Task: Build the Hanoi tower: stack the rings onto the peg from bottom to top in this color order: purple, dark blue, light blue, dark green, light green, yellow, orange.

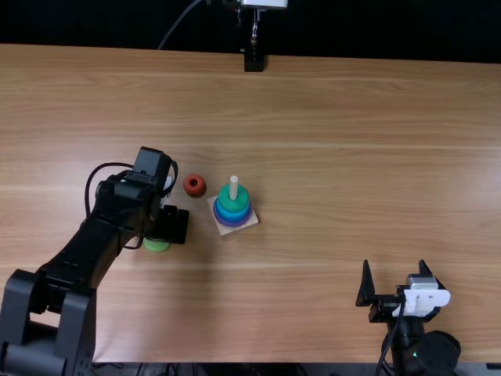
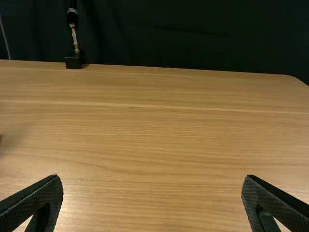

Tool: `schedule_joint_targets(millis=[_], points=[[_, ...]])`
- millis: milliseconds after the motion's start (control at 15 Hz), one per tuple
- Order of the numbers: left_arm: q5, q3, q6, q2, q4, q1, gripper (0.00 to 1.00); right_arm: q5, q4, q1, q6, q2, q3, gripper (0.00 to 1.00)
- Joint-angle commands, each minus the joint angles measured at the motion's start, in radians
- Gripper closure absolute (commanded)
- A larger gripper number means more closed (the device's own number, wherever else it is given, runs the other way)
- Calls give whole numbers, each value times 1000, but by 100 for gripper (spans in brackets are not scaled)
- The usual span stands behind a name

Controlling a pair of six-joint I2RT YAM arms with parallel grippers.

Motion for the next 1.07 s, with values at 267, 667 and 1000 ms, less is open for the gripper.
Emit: schedule_joint_targets(millis=[267, 667, 1000], points=[[-1, -70, 10, 17, 3, -6, 0, -10, -80, -12, 0, -13, -58, 0], [2, -76, 42, 15, 21, -4, 28, -10, -80, -13, 0, -13, -57, 0], [13, -139, 36, 9, 247, -1, 100, -10, -80, -12, 0, -13, -58, 0]])
